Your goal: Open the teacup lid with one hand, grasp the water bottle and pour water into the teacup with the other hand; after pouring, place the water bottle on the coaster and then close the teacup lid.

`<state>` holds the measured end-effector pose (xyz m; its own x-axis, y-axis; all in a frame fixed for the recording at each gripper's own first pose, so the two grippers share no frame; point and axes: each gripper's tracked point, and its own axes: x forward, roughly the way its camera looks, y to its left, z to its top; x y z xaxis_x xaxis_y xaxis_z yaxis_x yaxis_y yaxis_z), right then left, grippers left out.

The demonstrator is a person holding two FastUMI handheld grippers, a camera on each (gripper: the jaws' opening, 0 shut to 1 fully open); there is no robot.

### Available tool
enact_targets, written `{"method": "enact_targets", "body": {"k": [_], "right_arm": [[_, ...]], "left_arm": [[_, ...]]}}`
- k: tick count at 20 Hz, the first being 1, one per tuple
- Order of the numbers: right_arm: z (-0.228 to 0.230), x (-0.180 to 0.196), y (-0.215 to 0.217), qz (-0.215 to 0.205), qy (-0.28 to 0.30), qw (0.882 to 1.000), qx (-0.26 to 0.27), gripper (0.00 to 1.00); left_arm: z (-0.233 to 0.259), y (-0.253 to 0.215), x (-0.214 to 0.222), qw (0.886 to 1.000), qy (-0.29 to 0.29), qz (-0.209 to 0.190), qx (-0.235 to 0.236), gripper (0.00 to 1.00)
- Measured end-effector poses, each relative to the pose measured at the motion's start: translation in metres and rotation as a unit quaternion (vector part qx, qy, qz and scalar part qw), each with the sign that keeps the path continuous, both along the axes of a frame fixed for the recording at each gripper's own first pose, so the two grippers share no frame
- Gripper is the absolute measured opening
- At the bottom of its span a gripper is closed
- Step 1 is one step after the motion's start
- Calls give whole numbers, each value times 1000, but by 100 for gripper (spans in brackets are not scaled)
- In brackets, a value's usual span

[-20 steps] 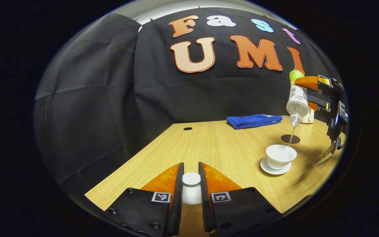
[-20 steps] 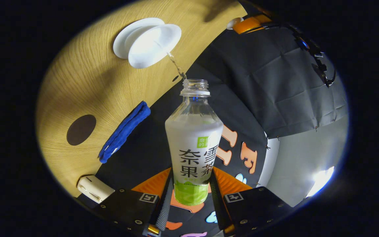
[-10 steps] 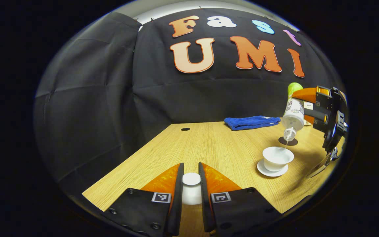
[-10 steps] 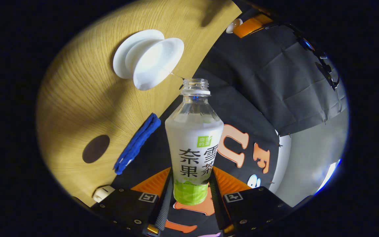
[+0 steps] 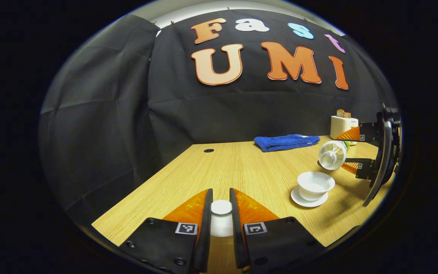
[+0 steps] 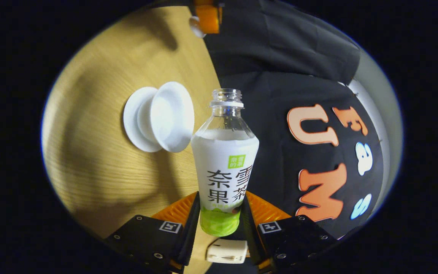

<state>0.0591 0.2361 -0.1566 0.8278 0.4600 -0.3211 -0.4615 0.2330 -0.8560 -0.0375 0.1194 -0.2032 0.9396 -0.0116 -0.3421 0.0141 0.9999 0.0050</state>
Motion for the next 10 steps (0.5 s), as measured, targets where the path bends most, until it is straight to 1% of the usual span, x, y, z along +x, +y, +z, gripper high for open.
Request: {"method": "enact_targets", "body": {"k": [1, 3, 4, 5, 6, 7, 8, 9, 10], "right_arm": [[10, 7, 0, -7, 15, 999, 38, 61], [18, 21, -7, -40, 54, 992, 108, 60], [19, 26, -12, -55, 76, 985, 144, 62], [23, 27, -14, -70, 96, 977, 178, 60], [26, 31, -19, -84, 113, 967, 214, 60], [33, 36, -23, -94, 128, 953, 259, 60], [35, 42, -28, -105, 146, 936, 302, 60], [35, 49, -29, -119, 167, 920, 334, 60], [29, 53, -34, -131, 184, 907, 356, 60]], "left_arm": [[3, -4, 1, 1000, -3, -4, -1, 30], [9, -11, 4, 1000, -12, -12, 0, 30], [11, -15, 6, 1000, -15, -15, 0, 27], [13, -19, 6, 1000, -17, -18, 2, 30], [16, -22, 7, 1000, -20, -21, 4, 30], [19, -26, 8, 999, -23, -23, 5, 30], [20, -29, 9, 999, -25, -26, 4, 30], [20, -35, 10, 999, -25, -31, 4, 27], [21, -39, 11, 999, -27, -34, 3, 30]]}}
